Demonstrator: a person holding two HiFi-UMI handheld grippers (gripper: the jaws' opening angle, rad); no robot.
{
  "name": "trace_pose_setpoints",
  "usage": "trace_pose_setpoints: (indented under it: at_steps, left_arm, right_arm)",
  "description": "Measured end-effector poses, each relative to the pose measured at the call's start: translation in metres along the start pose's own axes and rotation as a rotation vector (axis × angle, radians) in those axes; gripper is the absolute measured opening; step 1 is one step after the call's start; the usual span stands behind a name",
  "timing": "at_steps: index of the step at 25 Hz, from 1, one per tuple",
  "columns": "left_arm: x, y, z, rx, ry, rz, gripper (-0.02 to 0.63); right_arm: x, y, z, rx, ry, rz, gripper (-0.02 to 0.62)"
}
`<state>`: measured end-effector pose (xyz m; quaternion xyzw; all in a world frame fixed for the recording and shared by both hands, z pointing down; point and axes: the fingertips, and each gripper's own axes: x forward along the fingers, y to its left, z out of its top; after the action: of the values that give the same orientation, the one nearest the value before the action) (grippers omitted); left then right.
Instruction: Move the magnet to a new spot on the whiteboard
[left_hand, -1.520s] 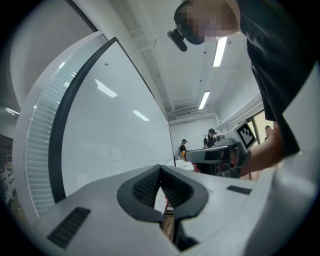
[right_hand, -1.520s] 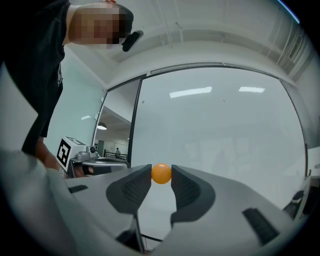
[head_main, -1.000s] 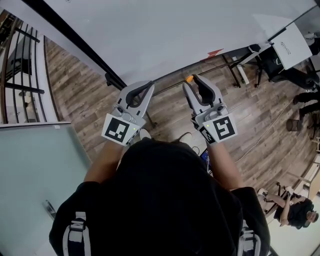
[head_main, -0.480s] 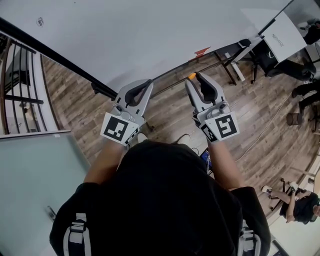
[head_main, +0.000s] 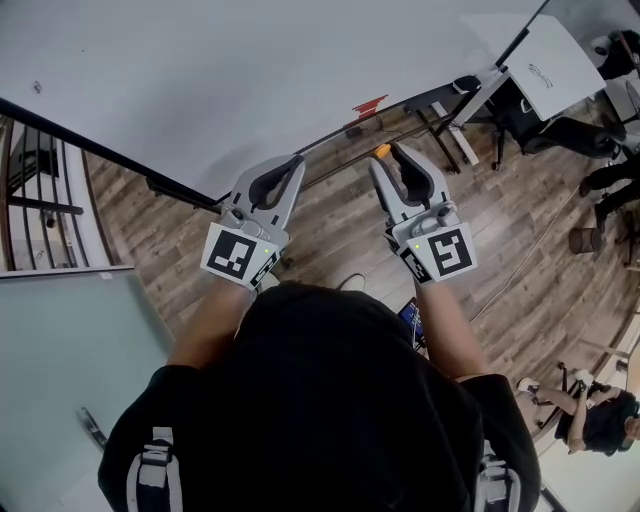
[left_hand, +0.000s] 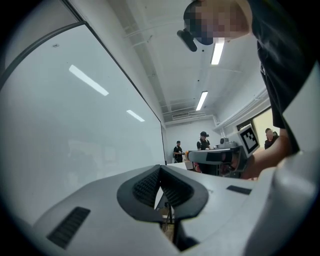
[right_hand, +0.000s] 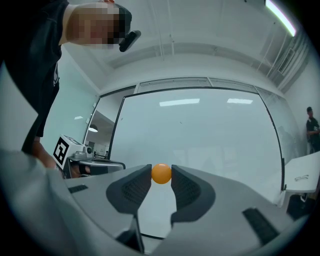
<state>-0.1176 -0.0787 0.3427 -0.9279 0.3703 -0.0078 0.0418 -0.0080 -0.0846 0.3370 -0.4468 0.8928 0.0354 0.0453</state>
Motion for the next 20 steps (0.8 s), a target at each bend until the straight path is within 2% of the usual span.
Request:
trace_pose_setpoints:
  at_steps: [11, 20]
  left_arm:
    - [0.067, -0.063, 0.003, -0.006, -0.001, -0.009, 0.002]
    - [0.116, -0.065, -0.005, -0.026, 0.011, -0.013, 0.002]
  right_arm:
    - [-0.060, -0.065, -0.002, 0.002, 0.007, -0.009, 0.120]
    - [-0.062, -0.112, -0.008, 0.002, 0.014, -0.035, 0.120]
